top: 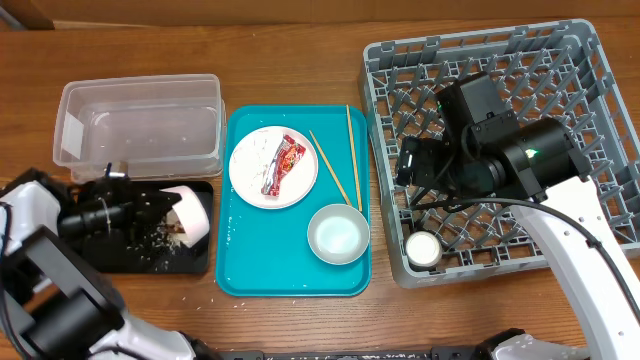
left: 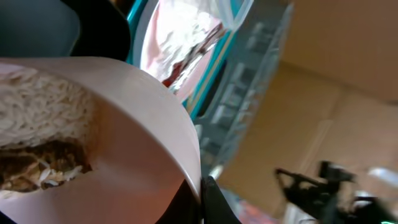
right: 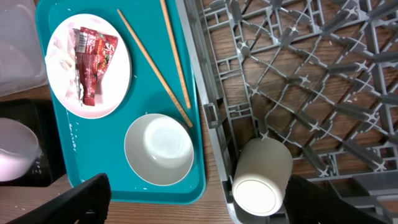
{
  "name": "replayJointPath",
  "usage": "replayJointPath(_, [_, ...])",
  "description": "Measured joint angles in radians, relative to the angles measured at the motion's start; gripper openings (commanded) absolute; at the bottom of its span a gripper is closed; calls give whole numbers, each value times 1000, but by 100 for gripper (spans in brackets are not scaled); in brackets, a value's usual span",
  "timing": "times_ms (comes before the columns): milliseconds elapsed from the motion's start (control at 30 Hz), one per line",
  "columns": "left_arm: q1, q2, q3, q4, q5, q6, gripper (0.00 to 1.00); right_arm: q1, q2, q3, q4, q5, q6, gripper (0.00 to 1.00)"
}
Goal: Sort waste into correct bins and load items into the dishwasher
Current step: 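Tip the bowl over the black tray to dump the rice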
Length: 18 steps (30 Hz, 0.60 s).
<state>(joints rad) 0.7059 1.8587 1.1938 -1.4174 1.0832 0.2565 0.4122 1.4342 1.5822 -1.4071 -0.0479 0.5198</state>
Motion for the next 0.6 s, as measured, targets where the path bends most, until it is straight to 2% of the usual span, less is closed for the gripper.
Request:
replayJointPath(133, [42,92,1,-121,182,96,4,0,0,0,-2,0,0,91])
replayJointPath(267, [64,92,1,-180,252,118,4,0,0,0,-8,0,0,91])
replayJointPath(600, [101,92,2,-258,295,152,4,0,0,0,-15,0,0,92])
